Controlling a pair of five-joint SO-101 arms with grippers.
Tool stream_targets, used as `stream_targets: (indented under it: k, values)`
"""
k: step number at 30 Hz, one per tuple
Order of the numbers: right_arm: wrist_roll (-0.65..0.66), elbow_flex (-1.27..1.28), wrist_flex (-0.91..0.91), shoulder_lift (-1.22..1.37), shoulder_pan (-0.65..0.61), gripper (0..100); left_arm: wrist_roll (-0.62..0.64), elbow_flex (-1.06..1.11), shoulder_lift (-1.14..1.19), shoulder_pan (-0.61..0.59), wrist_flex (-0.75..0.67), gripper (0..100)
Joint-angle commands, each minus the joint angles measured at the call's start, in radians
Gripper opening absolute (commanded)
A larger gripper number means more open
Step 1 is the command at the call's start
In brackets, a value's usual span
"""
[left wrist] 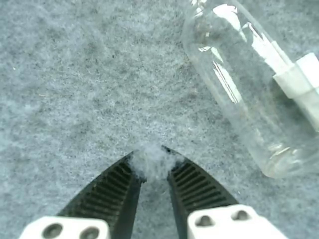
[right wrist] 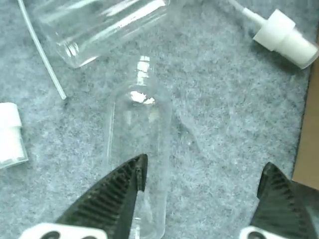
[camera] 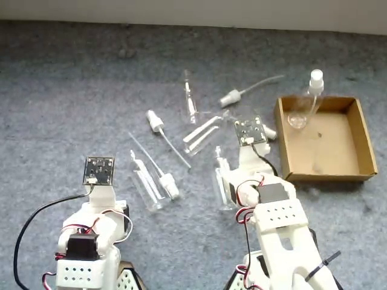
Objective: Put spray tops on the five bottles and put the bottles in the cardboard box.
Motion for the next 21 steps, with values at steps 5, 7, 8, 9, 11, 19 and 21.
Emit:
stream_targets:
  k: [5, 7, 8, 9, 11, 19, 21]
  values:
    - [-0.006, -0.008, 0.002, -0.022, 0.012, 31.7, -0.009, 0.019, -0.005, 0.019, -0.015, 1]
    - [-0.008, -0.010, 0.087, -0.022, 0.012, 31.7, -0.009, 0.019, -0.005, 0.019, -0.015, 1]
    - [-0.008, -0.033, 0.137, -0.022, 0.010, 31.7, -0.009, 0.019, -0.005, 0.019, -0.015, 1]
    - [-0.008, -0.081, 0.177, -0.022, 0.008, 31.7, -0.009, 0.019, -0.005, 0.019, -0.017, 1]
    - [-0.005, -0.177, 0.229, -0.018, 0.012, 31.8, -0.009, 0.019, -0.005, 0.019, -0.017, 1]
    - [-0.008, -0.460, 0.403, -0.008, -0.058, 31.8, -0.009, 0.019, -0.005, 0.019, -0.017, 1]
    - [-0.008, -0.496, 0.406, -0.008, -0.068, 31.8, -0.009, 0.019, -0.005, 0.019, -0.017, 1]
